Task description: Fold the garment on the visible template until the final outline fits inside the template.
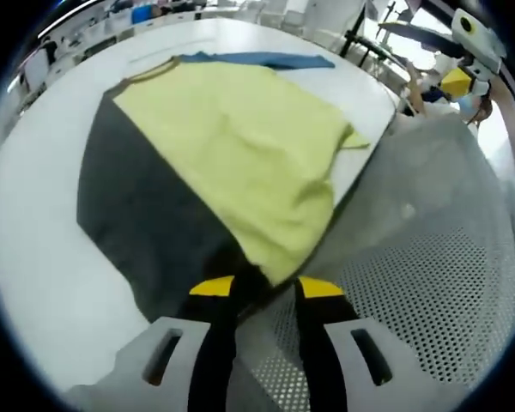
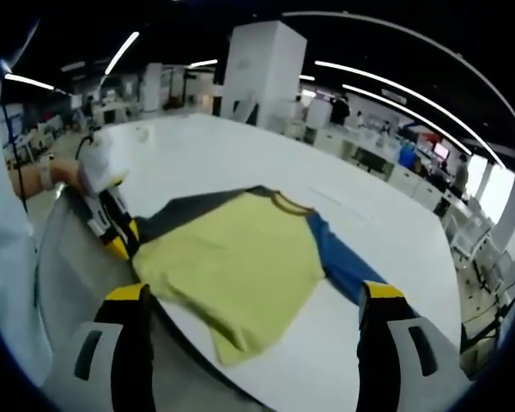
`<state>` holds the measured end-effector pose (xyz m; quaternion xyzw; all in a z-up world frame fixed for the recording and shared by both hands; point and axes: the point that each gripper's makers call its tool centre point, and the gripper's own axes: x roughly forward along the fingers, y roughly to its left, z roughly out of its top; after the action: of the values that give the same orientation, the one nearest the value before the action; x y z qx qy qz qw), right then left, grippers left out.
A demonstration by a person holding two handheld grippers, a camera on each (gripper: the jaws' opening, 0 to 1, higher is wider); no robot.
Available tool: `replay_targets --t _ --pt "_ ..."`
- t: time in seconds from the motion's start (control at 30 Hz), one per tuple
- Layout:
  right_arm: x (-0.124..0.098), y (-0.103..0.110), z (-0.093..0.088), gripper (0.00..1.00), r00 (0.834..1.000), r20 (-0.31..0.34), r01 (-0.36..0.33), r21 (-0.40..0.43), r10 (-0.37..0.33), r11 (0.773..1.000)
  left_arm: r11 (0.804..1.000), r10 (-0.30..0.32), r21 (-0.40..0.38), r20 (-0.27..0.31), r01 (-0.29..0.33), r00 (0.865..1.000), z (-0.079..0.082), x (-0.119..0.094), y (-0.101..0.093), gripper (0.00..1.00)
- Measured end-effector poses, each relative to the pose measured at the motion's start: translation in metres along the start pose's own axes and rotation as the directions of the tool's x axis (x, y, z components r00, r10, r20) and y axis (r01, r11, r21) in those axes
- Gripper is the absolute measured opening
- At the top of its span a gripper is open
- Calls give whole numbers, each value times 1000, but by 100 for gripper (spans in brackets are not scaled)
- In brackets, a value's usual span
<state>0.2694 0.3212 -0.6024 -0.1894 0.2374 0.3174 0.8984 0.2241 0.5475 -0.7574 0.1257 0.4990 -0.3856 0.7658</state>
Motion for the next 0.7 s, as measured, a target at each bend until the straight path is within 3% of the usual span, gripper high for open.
replay_targets --t 0.7 --pt "3 3 -1 100 1000 -9 -11 -7 11 1000 999 9 -43 19 -8 1000 -3 0 13 10"
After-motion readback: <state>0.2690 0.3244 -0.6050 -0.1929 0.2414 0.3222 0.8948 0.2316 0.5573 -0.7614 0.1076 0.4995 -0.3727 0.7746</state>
